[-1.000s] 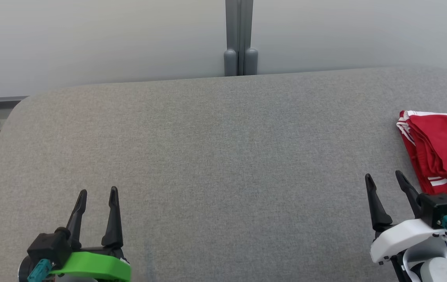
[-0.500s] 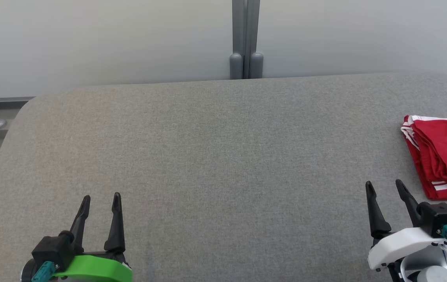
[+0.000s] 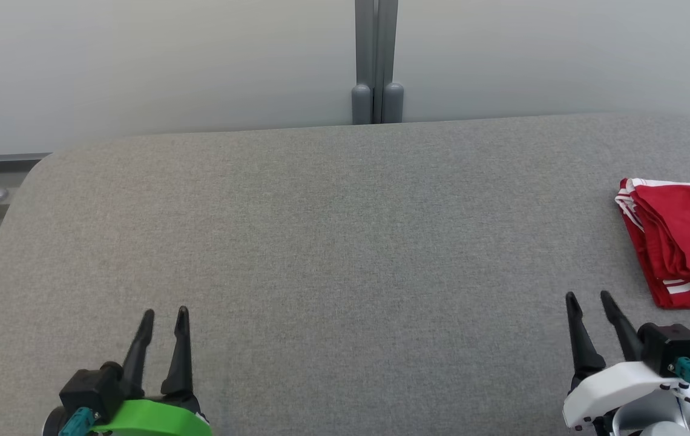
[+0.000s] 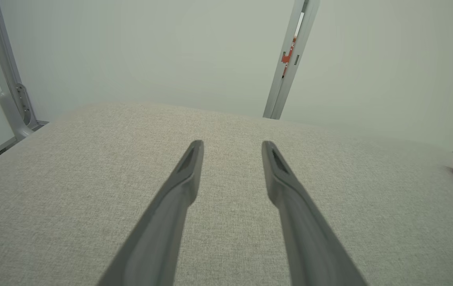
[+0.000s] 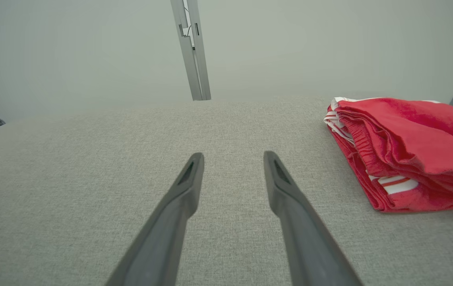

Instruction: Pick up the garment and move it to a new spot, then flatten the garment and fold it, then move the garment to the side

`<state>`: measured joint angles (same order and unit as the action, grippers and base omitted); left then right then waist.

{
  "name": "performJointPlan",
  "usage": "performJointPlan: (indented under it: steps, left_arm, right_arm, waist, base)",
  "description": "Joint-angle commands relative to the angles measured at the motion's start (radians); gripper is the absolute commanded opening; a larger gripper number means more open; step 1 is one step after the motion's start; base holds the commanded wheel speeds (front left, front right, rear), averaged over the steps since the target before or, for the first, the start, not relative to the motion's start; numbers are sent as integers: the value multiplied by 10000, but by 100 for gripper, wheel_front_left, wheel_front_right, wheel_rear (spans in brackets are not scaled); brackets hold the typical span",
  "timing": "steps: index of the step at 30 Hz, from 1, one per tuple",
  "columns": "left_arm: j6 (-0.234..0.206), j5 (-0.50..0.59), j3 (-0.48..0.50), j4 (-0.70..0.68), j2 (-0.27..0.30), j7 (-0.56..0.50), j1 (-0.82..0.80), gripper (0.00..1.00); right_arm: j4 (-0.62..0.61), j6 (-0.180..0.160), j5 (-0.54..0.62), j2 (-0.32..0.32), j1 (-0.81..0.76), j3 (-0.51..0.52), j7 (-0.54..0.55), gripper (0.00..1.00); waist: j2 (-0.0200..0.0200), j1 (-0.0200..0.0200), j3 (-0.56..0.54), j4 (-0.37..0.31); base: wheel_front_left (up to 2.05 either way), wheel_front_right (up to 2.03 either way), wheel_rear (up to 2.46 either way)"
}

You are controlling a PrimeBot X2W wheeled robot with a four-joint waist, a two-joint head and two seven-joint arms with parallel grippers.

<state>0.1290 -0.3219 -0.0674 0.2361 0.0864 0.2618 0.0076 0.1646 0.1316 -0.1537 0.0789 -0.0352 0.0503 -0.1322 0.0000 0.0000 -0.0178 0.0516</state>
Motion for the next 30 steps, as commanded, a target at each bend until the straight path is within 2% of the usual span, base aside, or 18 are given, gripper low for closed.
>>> performJointPlan:
  steps: [1, 7, 30]
  left_arm:
    - [0, -16, -6, 59, -20, -12, 26, 0]
    - [0, -140, -20, 521, -123, -93, 179, 0]
    - [6, -3849, 492, 376, -171, -1128, -248, 0]
  right_arm:
    - [72, 0, -22, -23, -19, 4, 6, 0]
    - [577, 0, -189, -134, -210, 5, 38, 0]
    - [621, -3, -4348, -173, 292, 192, 738, 0]
  waist:
    - [0, 0, 0, -1]
    - [0, 0, 1, -7]
    - [0, 0, 39, -100]
  base:
    - [0, 0, 0]
    - [0, 0, 0]
    - [0, 0, 0]
